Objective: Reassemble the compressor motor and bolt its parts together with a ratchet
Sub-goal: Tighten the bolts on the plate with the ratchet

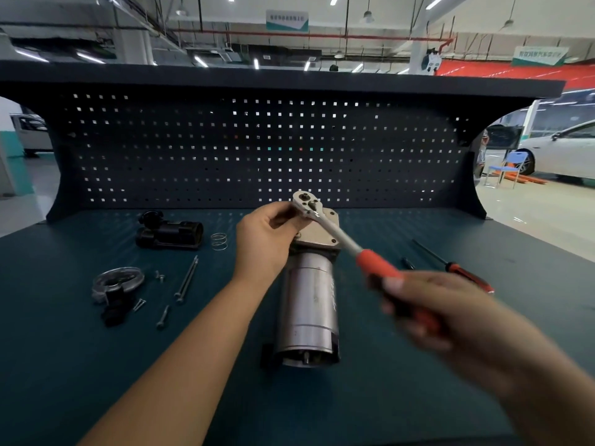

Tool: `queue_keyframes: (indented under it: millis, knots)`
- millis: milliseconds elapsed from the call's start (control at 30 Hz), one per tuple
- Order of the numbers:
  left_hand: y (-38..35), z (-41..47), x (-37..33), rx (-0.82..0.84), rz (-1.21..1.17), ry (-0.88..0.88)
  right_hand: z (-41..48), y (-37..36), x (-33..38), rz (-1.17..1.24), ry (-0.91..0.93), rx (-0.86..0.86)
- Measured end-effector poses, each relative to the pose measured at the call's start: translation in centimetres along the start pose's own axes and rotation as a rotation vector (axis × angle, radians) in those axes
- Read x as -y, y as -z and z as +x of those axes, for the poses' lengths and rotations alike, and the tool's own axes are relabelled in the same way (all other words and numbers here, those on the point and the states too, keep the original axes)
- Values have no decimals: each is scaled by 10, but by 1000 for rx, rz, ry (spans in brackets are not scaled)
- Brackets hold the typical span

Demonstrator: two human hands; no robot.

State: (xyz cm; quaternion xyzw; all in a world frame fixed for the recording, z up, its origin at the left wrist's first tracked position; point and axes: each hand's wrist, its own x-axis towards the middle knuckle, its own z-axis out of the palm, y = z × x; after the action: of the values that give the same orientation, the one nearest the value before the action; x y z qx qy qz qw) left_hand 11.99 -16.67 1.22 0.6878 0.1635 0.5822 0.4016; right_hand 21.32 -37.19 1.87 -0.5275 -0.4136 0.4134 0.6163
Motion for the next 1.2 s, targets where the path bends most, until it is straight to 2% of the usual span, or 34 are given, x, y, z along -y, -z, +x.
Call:
queue_keyframes:
  millis: [167,267,433,600,700,767,967,1200]
  knots:
    - [4,5,-4,88,-14,28,40,65,18,48,-5,-241]
    - [7,5,-3,77,-27,37,45,61,5,39,17,-267]
    - [3,-3,4,39,5,-18,4,10,-21,158,-12,-61]
    - [-11,-8,9,-116,108,-43,-10,-86,-44,362,-87,167]
    - [-13,-11,10,-144,143,-100,-1,-110,-50,293,-54,217]
    - [-9,-11,9,-126,130,-92,1,-114,-47,336,-20,239]
    - [2,2,4,-17,177,-27,-6,-51,-26,205,13,64]
    - [12,13,-2,190,152,27,34,51,20,131,-59,-239]
